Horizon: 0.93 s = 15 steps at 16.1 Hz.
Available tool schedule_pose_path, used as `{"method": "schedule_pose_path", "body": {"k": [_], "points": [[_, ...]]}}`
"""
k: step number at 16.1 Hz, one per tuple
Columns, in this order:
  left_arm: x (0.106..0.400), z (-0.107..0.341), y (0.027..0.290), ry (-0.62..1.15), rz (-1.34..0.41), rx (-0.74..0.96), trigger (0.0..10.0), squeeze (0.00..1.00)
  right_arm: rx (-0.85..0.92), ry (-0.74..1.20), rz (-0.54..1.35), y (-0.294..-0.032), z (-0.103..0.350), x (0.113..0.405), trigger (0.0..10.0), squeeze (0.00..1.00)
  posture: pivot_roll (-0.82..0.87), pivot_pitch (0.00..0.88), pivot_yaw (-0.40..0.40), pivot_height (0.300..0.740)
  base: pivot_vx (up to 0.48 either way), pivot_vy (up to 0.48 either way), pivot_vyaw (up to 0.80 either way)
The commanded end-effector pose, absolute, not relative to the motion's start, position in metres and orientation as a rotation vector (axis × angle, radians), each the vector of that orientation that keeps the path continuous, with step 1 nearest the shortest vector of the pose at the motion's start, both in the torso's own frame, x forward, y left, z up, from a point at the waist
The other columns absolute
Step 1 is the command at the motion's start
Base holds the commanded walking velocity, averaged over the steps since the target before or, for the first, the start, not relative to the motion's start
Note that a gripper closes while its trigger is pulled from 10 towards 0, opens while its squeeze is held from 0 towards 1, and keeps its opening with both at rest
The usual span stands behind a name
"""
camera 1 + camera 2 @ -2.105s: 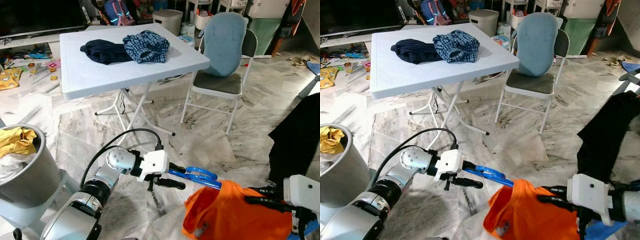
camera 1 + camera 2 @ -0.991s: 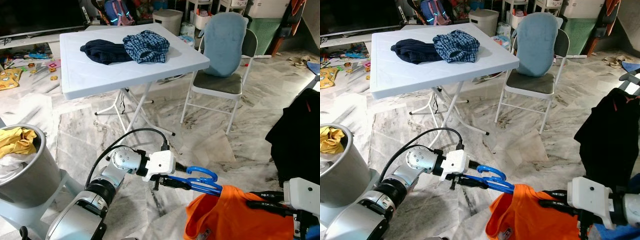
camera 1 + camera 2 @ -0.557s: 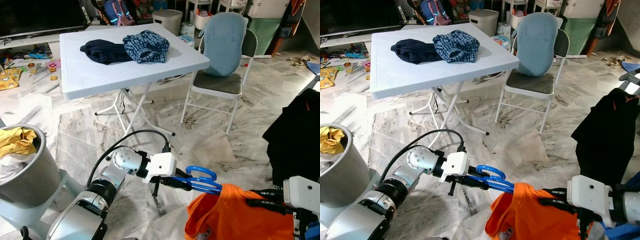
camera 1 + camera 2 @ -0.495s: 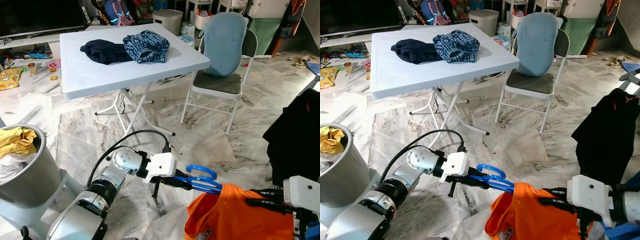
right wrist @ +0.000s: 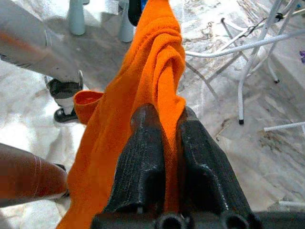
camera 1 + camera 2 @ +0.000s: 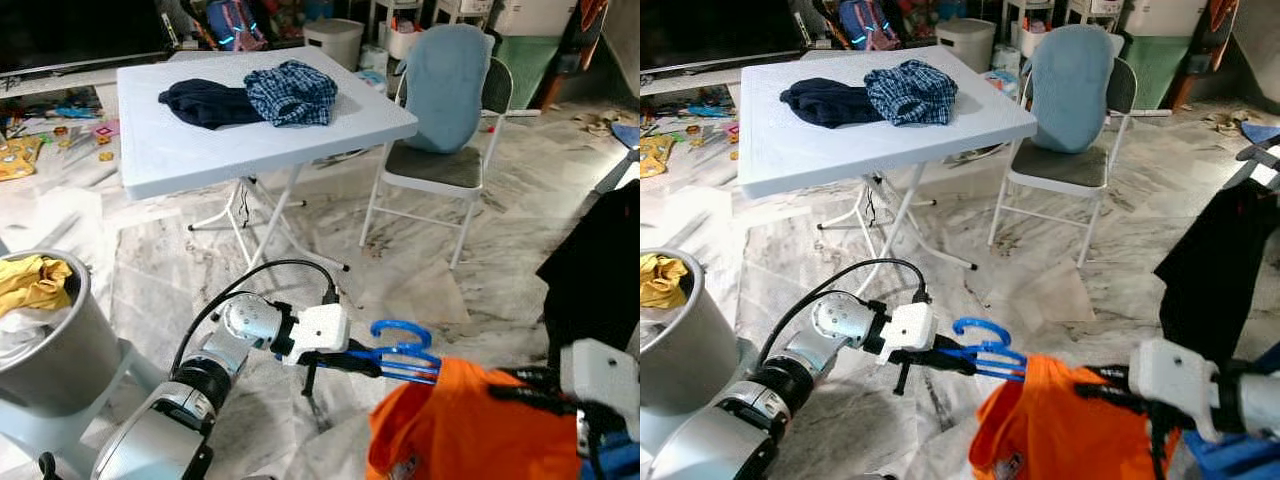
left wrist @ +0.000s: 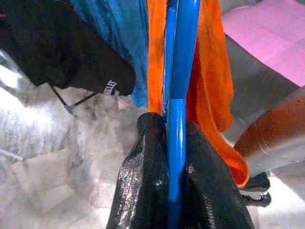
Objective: Hang hanger
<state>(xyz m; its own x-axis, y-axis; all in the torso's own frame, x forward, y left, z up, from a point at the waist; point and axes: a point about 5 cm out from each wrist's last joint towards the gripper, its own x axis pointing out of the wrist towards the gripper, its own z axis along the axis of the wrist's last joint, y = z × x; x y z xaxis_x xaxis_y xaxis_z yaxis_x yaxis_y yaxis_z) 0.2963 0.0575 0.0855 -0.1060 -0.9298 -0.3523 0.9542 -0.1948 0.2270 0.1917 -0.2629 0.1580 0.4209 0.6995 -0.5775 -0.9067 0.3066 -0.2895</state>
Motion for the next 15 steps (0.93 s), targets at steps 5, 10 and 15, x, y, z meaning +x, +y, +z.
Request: {"method": "schedule_pose_path", "body": {"k": [5, 10, 15], "points": [[0.299, 0.081, 0.071, 0.092, -1.608, 0.421, 0.0, 0.0, -0.59, 0.358, 0.929, -0.269, 0.149, 0.209, 10.0, 1.0, 0.01, 0.0, -0.014, 0.74, 0.0, 0.0, 0.0], [0.294, 0.069, 0.09, 0.123, -1.52, 0.36, 0.0, 0.0, -0.691, 0.241, 0.73, -0.28, 0.153, 0.236, 10.0, 1.0, 0.02, 0.0, -0.022, 0.74, 0.0, 0.0, 0.0], [0.297, 0.066, 0.092, 0.08, -1.368, 0.354, 0.0, 0.0, -0.685, 0.179, 0.729, -0.27, 0.151, 0.253, 10.0, 1.0, 0.03, 0.0, -0.032, 0.74, 0.0, 0.0, 0.0]]}}
